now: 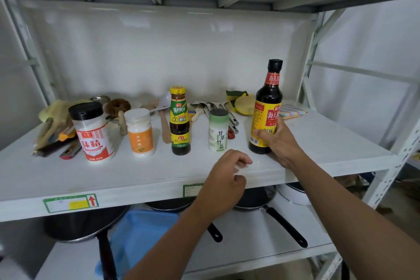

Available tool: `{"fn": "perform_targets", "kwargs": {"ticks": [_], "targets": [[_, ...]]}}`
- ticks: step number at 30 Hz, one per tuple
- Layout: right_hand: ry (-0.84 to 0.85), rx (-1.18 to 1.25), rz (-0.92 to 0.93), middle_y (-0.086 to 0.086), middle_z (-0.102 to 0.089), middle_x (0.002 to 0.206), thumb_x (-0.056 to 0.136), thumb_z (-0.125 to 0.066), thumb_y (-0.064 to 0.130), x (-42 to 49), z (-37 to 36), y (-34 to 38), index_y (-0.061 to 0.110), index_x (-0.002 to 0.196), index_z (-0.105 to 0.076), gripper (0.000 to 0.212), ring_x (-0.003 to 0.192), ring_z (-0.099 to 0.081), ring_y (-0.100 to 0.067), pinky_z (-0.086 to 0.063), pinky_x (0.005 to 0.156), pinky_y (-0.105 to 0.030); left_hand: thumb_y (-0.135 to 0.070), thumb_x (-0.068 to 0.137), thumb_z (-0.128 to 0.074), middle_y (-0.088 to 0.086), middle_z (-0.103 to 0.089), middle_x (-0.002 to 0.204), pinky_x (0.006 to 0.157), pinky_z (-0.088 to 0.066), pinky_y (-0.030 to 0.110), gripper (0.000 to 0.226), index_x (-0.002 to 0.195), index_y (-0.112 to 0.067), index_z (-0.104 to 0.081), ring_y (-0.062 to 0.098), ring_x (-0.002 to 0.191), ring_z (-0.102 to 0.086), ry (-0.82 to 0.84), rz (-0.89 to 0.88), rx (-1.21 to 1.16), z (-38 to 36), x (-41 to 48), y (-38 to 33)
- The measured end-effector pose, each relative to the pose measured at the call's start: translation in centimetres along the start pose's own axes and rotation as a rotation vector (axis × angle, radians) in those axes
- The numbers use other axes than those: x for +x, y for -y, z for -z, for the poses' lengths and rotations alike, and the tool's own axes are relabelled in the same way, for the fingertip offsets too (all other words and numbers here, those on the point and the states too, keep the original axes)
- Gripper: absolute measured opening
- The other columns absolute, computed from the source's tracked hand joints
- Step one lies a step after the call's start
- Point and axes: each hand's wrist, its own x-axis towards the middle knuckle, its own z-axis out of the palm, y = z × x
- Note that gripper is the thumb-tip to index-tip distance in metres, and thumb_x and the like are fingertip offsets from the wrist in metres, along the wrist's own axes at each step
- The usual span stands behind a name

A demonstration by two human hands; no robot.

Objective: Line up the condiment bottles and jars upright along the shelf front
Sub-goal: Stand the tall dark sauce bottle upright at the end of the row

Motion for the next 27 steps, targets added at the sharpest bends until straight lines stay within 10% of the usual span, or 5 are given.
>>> {"fn": "perform_targets", "kwargs": {"ticks": [8, 11, 16, 27], "targets": [[0.012, -0.185, 0.041, 0.014, -0.070, 0.112, 0.080, -0.090, 0.025, -0.2, 0.4, -0.4, 0.029, 0.129, -0.056, 0.060, 0.092, -0.070, 0.006, -0.056, 0.071, -0.011, -0.006, 0.091, -0.053, 0.001, -0.043, 0.149, 0.115, -0.040, 0.034, 0.063, 0.152, -0.016, -0.037, 0.016, 0.138, -0.043, 0.059, 0.123, 0.082, -2.7, 3.9, -1.2], [0.009, -0.135, 0.033, 0.008, -0.074, 0.122, 0.076, -0.094, 0.026, 0.0, 0.7, -0.8, 0.027, 0.140, -0.055, 0.075, 0.109, -0.072, -0.008, -0.057, 0.090, -0.025, -0.008, 0.092, -0.053, 0.000, -0.040, 0.155, 0.117, -0.039, 0.037, 0.069, 0.156, -0.019, -0.030, 0.017, 0.142, -0.041, 0.066, 0.171, 0.077, -2.9, 4.8, -1.2], [0.095, -0.085, -0.020, 0.004, -0.077, 0.124, 0.079, -0.090, 0.015, -0.1, 0.9, -0.7, 0.021, 0.137, -0.061, 0.065, 0.114, -0.074, -0.013, -0.056, 0.103, -0.035, -0.004, 0.089, -0.053, -0.008, -0.050, 0.121, 0.103, -0.050, 0.037, 0.060, 0.141, -0.025, -0.034, 0.012, 0.113, -0.052, -0.029, 0.232, -0.050, -2.6, 4.7, -1.1], [0.266, -0.237, -0.091, 0.001, -0.070, 0.137, 0.092, -0.079, 0.011, 0.6, 2.0, -0.7, 0.019, 0.148, -0.050, 0.064, 0.126, -0.068, -0.015, -0.051, 0.112, -0.040, -0.011, 0.090, -0.051, 0.009, -0.059, 0.136, 0.089, -0.047, 0.030, 0.071, 0.156, -0.021, -0.027, 0.024, 0.112, -0.060, 0.049, 0.196, 0.184, -2.6, 3.9, -1.9]]}}
